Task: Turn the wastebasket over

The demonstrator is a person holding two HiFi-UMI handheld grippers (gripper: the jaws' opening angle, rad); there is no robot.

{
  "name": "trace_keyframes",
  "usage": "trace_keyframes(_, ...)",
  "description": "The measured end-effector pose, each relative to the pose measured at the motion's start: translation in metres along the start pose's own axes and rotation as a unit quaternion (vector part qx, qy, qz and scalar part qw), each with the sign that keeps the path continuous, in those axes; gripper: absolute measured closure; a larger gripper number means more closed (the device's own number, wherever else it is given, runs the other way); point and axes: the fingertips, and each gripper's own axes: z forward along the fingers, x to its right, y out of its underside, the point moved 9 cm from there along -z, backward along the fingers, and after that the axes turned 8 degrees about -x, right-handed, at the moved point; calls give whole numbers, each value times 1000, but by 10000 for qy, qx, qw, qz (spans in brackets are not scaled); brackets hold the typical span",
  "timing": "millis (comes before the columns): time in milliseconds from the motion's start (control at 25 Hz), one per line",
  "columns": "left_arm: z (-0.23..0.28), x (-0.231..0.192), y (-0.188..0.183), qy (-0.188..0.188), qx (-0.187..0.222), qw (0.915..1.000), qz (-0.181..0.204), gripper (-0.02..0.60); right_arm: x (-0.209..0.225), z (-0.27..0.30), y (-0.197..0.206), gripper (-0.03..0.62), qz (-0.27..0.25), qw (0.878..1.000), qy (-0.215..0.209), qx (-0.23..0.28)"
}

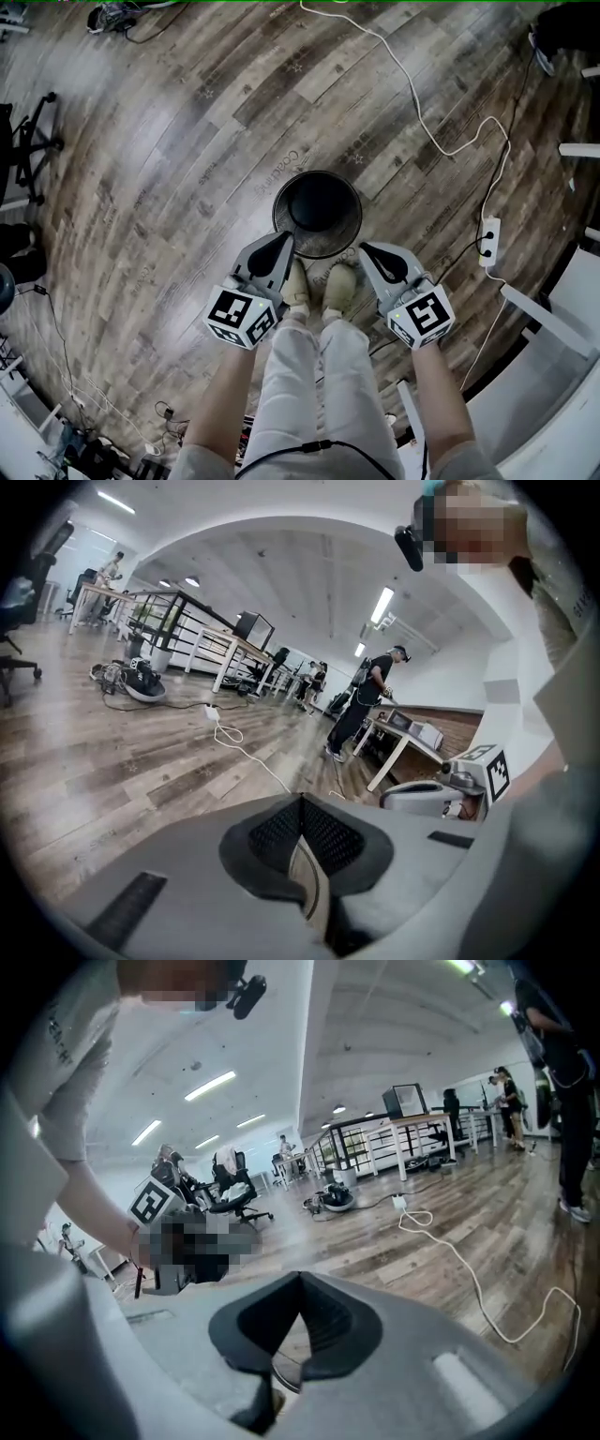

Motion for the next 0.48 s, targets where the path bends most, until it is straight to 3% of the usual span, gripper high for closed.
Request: trace_keyframes(480,-64,57,-76,145,373,9987,323,583,-25,-74,-81,594,-36,9993,104,358)
